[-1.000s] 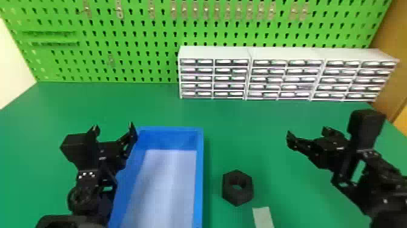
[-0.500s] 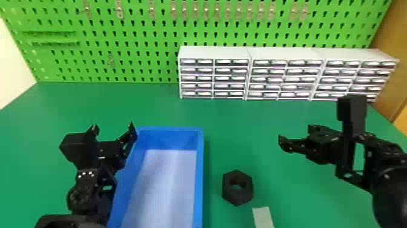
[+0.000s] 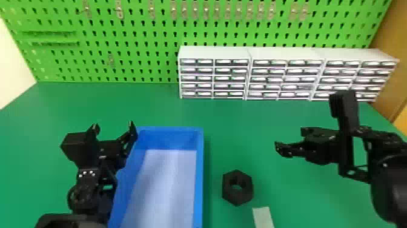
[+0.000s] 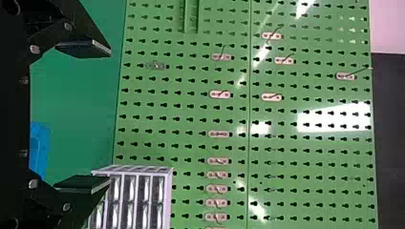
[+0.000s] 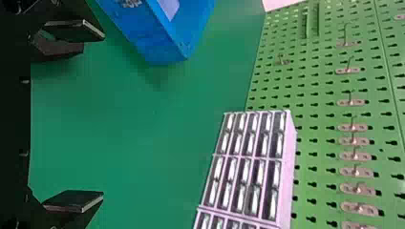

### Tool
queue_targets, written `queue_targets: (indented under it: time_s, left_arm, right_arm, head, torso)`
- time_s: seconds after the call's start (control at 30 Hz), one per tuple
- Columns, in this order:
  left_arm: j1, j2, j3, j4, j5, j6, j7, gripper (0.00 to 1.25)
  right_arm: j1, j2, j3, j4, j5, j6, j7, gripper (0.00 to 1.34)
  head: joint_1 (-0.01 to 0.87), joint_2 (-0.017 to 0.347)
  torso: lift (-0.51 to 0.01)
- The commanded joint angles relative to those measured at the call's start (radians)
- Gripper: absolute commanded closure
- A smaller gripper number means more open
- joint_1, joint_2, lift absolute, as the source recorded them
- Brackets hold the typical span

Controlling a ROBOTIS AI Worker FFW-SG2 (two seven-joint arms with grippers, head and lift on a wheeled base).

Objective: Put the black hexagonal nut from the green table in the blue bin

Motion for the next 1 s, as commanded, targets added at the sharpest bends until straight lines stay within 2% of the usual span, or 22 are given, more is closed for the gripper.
queue_targets:
  time_s: [0.0, 0.17, 0.33, 0.97]
  left_arm:
    - [0.000, 0.000, 0.000, 0.000, -0.002, 0.000, 0.000, 0.32]
    - [-0.002, 0.000, 0.000, 0.000, -0.003, 0.000, 0.000, 0.32]
    - [-0.005, 0.000, 0.002, 0.002, -0.006, 0.000, 0.003, 0.32]
    - [-0.008, 0.000, 0.006, 0.006, -0.012, 0.000, 0.008, 0.32]
  right_arm:
    - [-0.018, -0.004, 0.016, 0.000, 0.044, 0.034, 0.051, 0.13]
    - [-0.035, -0.011, 0.049, 0.002, 0.109, 0.064, 0.127, 0.13]
    - [-0.044, -0.013, 0.075, 0.005, 0.152, 0.083, 0.175, 0.13]
    - [-0.048, -0.008, 0.159, 0.012, 0.161, 0.115, 0.200, 0.13]
  head:
    - [0.657, 0.057]
    - [0.657, 0.057]
    - [0.657, 0.057]
    - [0.657, 0.057]
  torso:
    - [-0.095]
    - [-0.095]
    - [-0.095]
    - [-0.095]
